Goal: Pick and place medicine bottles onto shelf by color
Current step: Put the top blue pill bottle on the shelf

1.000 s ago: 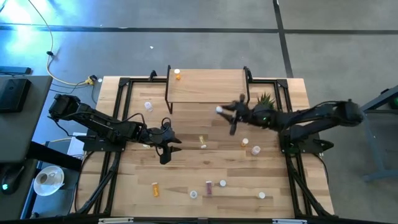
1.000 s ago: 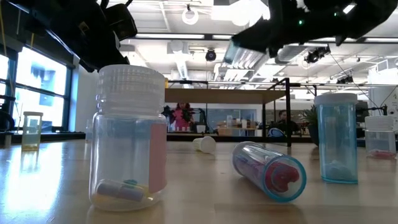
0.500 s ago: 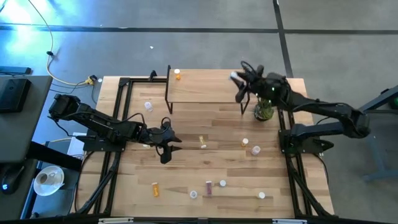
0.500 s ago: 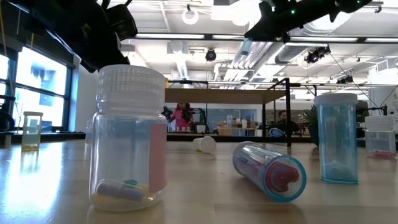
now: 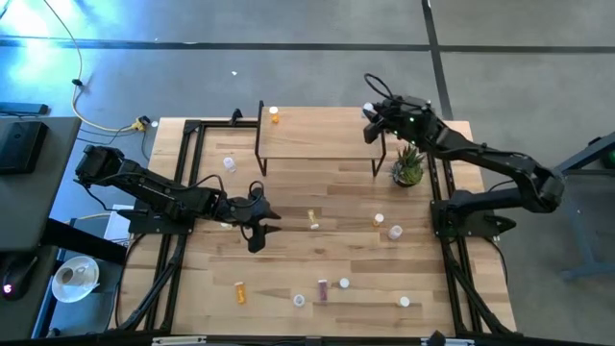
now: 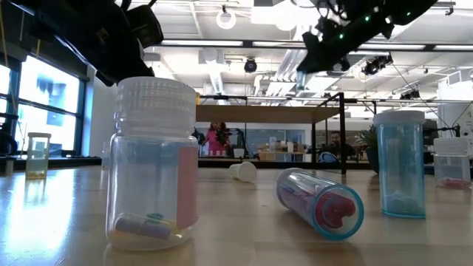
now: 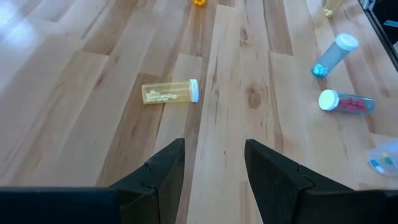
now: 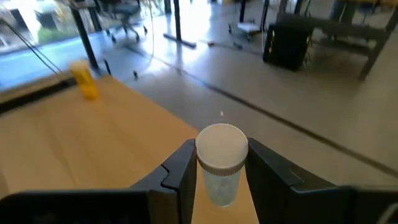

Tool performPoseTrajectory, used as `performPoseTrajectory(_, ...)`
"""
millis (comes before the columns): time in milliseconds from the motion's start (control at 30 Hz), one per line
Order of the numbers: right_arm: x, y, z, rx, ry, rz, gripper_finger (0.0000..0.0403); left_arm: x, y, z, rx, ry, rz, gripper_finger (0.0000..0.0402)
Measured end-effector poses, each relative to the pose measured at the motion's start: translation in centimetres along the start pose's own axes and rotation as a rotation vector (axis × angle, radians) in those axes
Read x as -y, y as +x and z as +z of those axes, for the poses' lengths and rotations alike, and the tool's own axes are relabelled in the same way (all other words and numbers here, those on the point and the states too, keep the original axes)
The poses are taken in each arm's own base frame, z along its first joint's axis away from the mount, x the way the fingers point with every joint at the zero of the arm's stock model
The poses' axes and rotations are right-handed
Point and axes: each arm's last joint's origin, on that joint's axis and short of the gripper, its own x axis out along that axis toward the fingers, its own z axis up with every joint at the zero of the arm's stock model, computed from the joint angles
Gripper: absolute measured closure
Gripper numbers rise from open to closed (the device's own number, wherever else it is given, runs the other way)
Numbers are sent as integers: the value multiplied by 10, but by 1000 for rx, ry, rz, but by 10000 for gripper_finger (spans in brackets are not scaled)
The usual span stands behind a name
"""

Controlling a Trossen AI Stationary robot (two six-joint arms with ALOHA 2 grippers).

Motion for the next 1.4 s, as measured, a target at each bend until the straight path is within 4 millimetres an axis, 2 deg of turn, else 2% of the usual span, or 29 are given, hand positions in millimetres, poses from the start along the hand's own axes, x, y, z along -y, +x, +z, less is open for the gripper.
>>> performPoseTrajectory(233,-1,22,-17,-95,-12,-13,295,0,0,0,3,0,7,243)
performPoseTrajectory(400,-1,28,-23,-125,-20,-41,295,0,0,0,3,0,8,243)
performPoseTrajectory(1000,2,27,-28,-175,-12,-59,293,0,0,0,3,0,10,243)
performPoseTrajectory(1400,1,27,-28,-173,-12,-57,253,0,0,0,3,0,10,243)
